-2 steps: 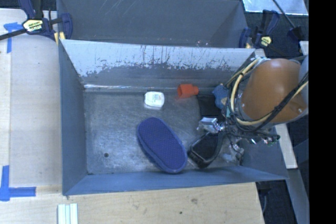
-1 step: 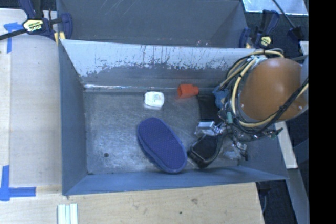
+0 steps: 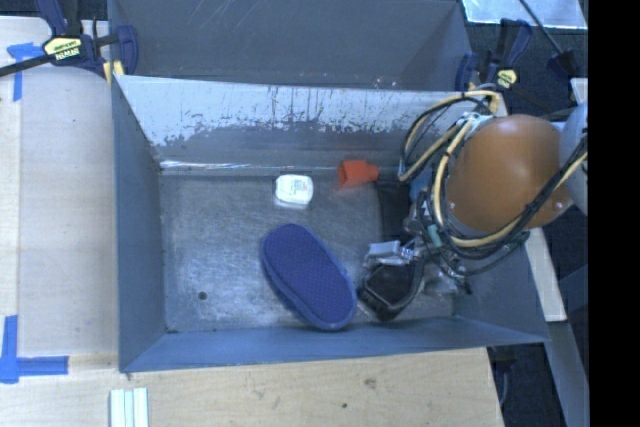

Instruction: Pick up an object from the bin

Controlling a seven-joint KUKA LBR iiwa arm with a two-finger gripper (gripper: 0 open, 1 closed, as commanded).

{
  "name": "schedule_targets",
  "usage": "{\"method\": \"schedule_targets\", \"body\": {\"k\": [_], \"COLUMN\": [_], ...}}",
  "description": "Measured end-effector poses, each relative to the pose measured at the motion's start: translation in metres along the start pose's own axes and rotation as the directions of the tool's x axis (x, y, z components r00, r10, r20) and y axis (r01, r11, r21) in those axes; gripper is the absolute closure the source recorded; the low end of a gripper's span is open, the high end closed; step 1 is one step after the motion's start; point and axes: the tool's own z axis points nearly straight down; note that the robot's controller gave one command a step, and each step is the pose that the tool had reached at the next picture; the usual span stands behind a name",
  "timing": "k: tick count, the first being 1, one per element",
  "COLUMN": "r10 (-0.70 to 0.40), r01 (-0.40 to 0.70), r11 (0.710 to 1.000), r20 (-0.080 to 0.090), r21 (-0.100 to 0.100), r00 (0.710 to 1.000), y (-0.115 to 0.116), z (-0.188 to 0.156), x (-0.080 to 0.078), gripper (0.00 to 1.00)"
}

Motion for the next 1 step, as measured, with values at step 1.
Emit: {"method": "schedule_targets", "body": {"k": [1], "r10": [0.004], "r01": [-0.004], "r11": [1.0], "r20": [0.0], "r21": [0.0], "r00": [1.0], "y": [-0.0011], "z": [0.0001], "x": [-0.0005], "gripper": [0.0]}}
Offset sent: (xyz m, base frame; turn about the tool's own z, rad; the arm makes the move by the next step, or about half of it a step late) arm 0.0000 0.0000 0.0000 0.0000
